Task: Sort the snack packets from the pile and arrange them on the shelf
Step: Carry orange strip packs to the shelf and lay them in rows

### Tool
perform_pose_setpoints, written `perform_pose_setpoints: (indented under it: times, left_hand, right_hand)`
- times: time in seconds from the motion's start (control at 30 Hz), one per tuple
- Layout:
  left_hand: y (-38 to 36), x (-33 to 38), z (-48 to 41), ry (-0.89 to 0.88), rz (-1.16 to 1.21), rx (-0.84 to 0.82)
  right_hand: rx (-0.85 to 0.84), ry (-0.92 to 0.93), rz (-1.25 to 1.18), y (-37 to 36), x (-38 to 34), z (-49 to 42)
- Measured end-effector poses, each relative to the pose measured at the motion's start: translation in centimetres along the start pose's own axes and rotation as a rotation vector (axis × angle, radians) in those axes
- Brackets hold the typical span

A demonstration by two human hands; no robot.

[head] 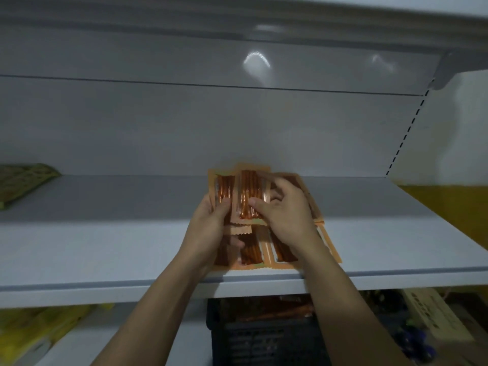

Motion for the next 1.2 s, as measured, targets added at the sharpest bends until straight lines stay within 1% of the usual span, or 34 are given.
perform_pose_setpoints:
  times: [0.1, 0.2, 0.3, 0.4, 0.5, 0.63, 0.8, 0.87, 0.9, 0.97, 1.03, 1.1, 1.2]
  left_hand:
    - [2.1, 1.2, 0.0, -0.045, -0.196, 0.071]
    - [4.4, 1.7, 0.2, -0.093, -0.244, 0.109]
    - [5.7, 1.2, 0.5, -0.058, -0.28, 0.081]
    - [6.3, 0.2, 0.4, 0.011, -0.301, 0.06]
    - [6.4, -0.7, 0.3, -0.017, -0.441, 0.107]
    - [6.2, -1.5, 0.7, -0.119, -0.594, 0.135]
    - [6.2, -2.3, 0.7, -0.312, -0.942, 0.135]
    - [6.4, -2.6, 0.6, -0.336, -1.03, 0.124]
    - [6.5, -2.7, 0.6, -0.331, -1.034, 0.114]
    - [6.7, -2.7, 0.8, -0.356, -0.998, 0.099]
    - [6.7, -2.7, 1.2, -0.441, -1.029, 0.058]
    - [6.6, -3.1, 1.6, -0.518, -1.104, 0.015]
    - [6.5, -3.4, 1.8, -0.522, -1.173, -0.01]
  right_hand:
    - [0.091, -0.066, 0.032, 0.1, 0.0, 0.0]
    - [0.079, -0.109, 0.007, 0.0, 0.3, 0.8]
    - [0.013, -0.161, 0.118, -0.5, 0.6, 2.2]
    - [-0.064, -0.224, 0.099, -1.2, 1.1, 3.2]
    - [-0.123, -0.26, 0.157, -1.9, 1.2, 3.6]
    - [-0.16, -0.292, 0.309, -2.7, 1.6, 3.7]
    - [-0.202, -0.228, 0.594, -2.8, 1.6, 3.6]
    - [-0.182, -0.179, 0.727, -2.8, 1.8, 3.7]
    - [-0.159, -0.163, 0.766, -2.8, 1.9, 3.8]
    - [-0.112, -0.129, 0.793, -2.8, 1.9, 4.2]
    - [-0.091, -0.035, 0.798, -2.7, 1.7, 4.6]
    - [-0.102, 0.058, 0.777, -2.8, 1.5, 5.0]
    - [-0.144, 0.119, 0.829, -3.1, 2.2, 5.6]
Point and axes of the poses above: each hand's wrist, its own z-axis away from the middle knuckle, its own y-axis out of the back of the hand, x = y × z, the point moved 3 cm from there along -z, towards the middle knuckle, and after that the axes turned 10 degrees about z, right-handed, at the moved point
